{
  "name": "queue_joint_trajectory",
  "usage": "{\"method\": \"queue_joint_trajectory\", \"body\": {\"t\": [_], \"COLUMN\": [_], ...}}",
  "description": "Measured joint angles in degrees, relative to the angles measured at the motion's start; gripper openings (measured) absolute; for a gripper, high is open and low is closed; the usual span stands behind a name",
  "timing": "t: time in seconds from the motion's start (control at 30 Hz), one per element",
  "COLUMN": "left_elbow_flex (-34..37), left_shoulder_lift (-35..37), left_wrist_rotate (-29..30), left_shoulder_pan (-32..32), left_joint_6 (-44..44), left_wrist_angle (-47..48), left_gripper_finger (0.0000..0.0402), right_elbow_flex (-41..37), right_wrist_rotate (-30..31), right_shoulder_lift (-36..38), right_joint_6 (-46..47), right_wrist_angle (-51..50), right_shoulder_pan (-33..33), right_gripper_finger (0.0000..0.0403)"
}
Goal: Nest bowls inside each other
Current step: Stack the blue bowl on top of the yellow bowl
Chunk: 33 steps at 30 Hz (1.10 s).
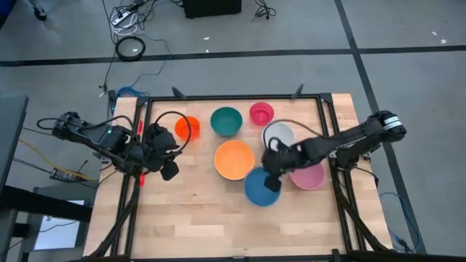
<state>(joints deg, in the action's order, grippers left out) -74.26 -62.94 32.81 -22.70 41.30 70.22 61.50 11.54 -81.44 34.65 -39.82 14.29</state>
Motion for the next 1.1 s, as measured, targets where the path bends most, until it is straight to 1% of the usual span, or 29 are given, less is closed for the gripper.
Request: {"method": "queue_joint_trajectory", "body": {"t": [0.1, 0.2, 0.27, 0.37, 0.47, 0.57, 0.67, 0.93, 1.1], "left_elbow_flex": [0.0, 0.0, 0.0, 0.0, 0.0, 0.0, 0.0, 0.0, 0.0], "left_shoulder_lift": [0.0, 0.0, 0.0, 0.0, -0.02, -0.02, -0.02, -0.02, -0.02], "left_wrist_rotate": [0.62, 1.42, 1.47, 1.49, 1.49, 2.08, 2.26, 2.3, 2.29], "left_shoulder_pan": [0.02, 0.02, 0.02, 0.02, 0.02, 0.02, 0.02, 0.02, 0.02], "left_joint_6": [-0.45, -0.53, -0.53, -0.51, -0.53, -0.53, -0.53, -0.4, -0.38], "left_wrist_angle": [0.0, -0.02, -0.02, 0.0, -0.02, -0.02, 0.02, 0.02, 0.06], "left_gripper_finger": [0.0104, 0.0104, 0.0104, 0.0104, 0.0104, 0.0104, 0.0104, 0.0104, 0.0104], "right_elbow_flex": [1.97, 2.63, 2.77, 2.77, 2.83, 2.81, 2.79, 2.79, 2.77], "right_wrist_rotate": [0.79, 0.23, -1.41, -3.58, -5.99, -9.42, -10.91, -11.33, -11.68], "right_shoulder_lift": [0.12, -0.03, -0.03, -0.1, -1.96, -5.16, -7.95, -12.25, -13.34], "right_joint_6": [-5.1, -10.09, -12.59, -15.28, -16.89, -18.03, -18.54, -19.77, -20.45], "right_wrist_angle": [3.05, 8.12, 12.35, 16.05, 19.81, 23.41, 23.72, 22.48, 21.85], "right_shoulder_pan": [-4.16, -8.21, -10.93, -14.64, -17.39, -18.93, -19.97, -21.56, -21.91], "right_gripper_finger": [0.0, 0.0, 0.0, 0.0, 0.0, 0.0, 0.0, 0.0, 0.0]}}
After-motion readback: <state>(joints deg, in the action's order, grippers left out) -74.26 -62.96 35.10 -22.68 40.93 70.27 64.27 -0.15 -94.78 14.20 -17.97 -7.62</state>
